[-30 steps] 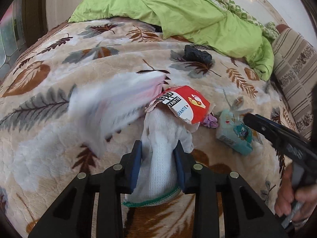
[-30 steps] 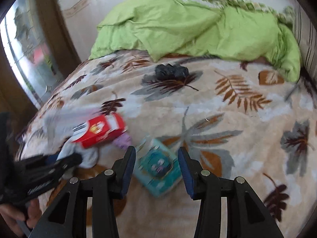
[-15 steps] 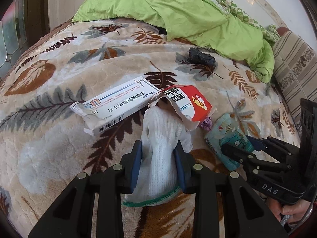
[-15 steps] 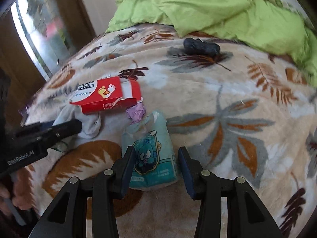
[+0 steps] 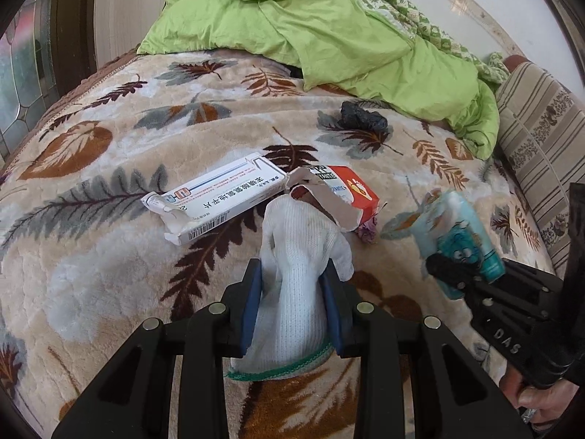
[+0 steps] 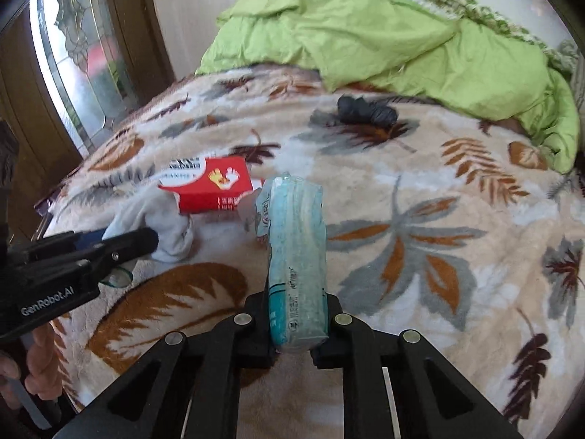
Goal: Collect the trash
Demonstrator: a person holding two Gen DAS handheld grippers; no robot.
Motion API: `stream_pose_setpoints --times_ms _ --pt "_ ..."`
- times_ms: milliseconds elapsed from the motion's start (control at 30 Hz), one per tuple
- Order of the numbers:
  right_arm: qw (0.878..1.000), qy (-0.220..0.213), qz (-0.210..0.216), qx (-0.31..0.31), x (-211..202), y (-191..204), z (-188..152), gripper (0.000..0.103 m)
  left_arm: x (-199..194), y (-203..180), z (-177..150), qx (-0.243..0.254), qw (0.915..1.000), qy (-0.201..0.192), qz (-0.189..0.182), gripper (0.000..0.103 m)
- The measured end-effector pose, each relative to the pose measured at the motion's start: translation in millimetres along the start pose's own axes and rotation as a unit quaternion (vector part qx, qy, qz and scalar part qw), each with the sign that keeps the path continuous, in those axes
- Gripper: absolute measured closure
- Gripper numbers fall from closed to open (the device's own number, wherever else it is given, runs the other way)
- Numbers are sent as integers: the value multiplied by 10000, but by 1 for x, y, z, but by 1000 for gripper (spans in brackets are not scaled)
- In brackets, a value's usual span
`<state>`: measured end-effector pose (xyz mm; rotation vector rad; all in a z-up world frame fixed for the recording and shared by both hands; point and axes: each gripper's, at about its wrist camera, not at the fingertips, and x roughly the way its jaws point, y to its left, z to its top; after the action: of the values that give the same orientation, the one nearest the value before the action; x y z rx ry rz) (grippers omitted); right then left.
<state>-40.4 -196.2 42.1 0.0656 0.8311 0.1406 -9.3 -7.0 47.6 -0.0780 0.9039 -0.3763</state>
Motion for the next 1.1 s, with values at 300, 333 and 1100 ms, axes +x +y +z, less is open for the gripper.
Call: stream_pose_setpoints --times_ms 300,333,1100 --pt "9983 -109 172 539 -44 -9 -20 90 -52 -20 -17 120 9990 -404 -173 72" --pt "9979 -53 225 600 -46 -9 -24 90 -57 -23 -21 127 9989 -394 -201 72" --pt "9982 370 118 453 -45 -1 -46 90 -56 -49 -52 534 9983 -220 126 72"
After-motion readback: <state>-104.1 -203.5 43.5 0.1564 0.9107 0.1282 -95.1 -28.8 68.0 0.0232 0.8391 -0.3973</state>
